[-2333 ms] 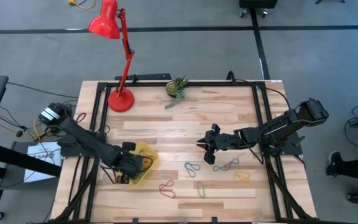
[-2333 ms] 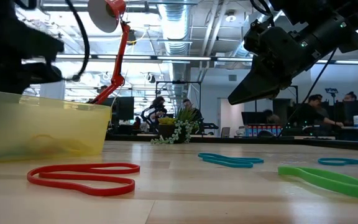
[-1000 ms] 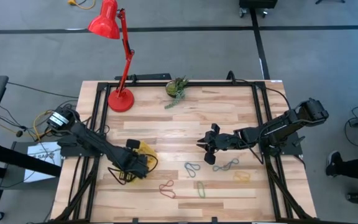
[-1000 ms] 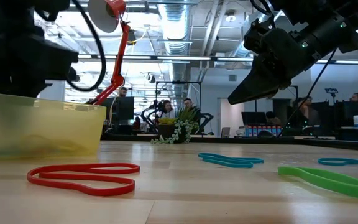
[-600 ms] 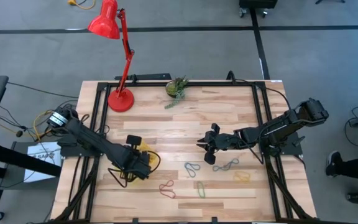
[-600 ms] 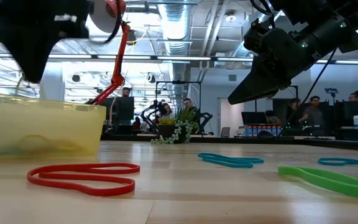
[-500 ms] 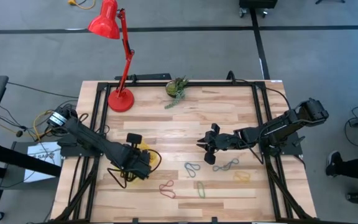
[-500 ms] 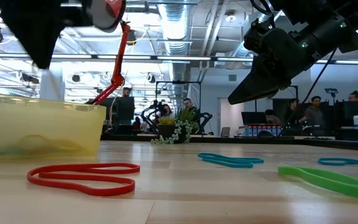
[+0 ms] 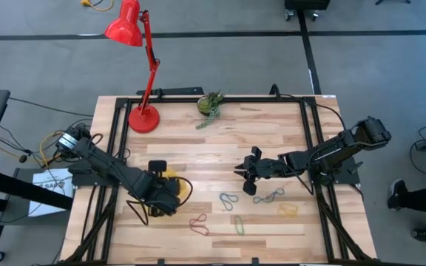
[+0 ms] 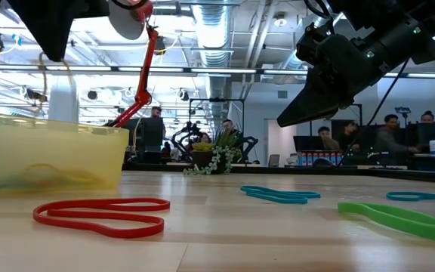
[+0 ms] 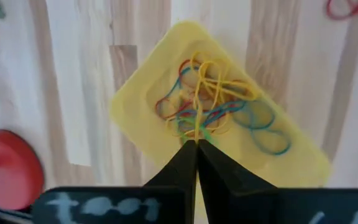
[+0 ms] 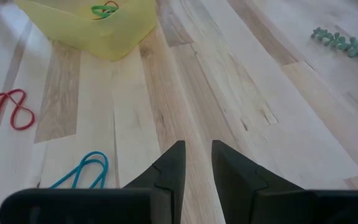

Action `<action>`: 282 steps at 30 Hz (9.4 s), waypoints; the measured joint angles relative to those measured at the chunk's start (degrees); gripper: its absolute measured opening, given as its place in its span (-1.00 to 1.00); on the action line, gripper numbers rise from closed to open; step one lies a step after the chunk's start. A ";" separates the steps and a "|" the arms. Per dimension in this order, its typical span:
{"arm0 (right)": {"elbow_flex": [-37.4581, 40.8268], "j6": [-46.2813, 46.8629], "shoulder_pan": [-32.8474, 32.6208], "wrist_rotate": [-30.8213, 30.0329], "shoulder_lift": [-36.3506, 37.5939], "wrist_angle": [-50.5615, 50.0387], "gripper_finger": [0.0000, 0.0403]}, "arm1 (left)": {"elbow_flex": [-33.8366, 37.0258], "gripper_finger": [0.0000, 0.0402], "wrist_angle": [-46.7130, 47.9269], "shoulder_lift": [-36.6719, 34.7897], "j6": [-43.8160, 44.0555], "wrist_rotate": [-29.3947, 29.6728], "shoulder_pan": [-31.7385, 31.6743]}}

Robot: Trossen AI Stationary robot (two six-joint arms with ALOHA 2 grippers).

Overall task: Pick and place items into bin
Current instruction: Put the yellow rubber band into the yellow bin, then put the blue rubber band into the yellow bin, then put the yellow rubber band into the yellow bin

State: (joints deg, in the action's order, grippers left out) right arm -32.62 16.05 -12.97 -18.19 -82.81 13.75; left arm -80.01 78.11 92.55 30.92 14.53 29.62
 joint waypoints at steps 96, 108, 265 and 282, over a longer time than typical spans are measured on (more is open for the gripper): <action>-25.86 -4.47 -10.39 -3.50 -27.47 -3.81 -0.99 | 15.67 -0.66 -64.95 8.79 -18.40 17.21 -9.63; -27.83 -1.22 -10.42 -9.00 -23.12 -16.85 -1.00 | 15.67 -0.66 -64.53 8.76 -36.29 5.70 -6.42; -21.42 45.26 -28.81 -14.33 -3.88 -55.81 -0.99 | 29.94 -0.56 -79.14 -5.16 -10.94 30.30 -7.34; -21.54 4.04 -8.97 -11.14 -16.49 -3.50 -1.00 | 29.90 -0.56 -84.77 -5.16 -17.12 23.03 -7.34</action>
State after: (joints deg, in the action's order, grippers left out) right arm -54.16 20.09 -21.94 -29.33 -99.29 10.26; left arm -50.11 -6.66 87.39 13.80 37.56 22.28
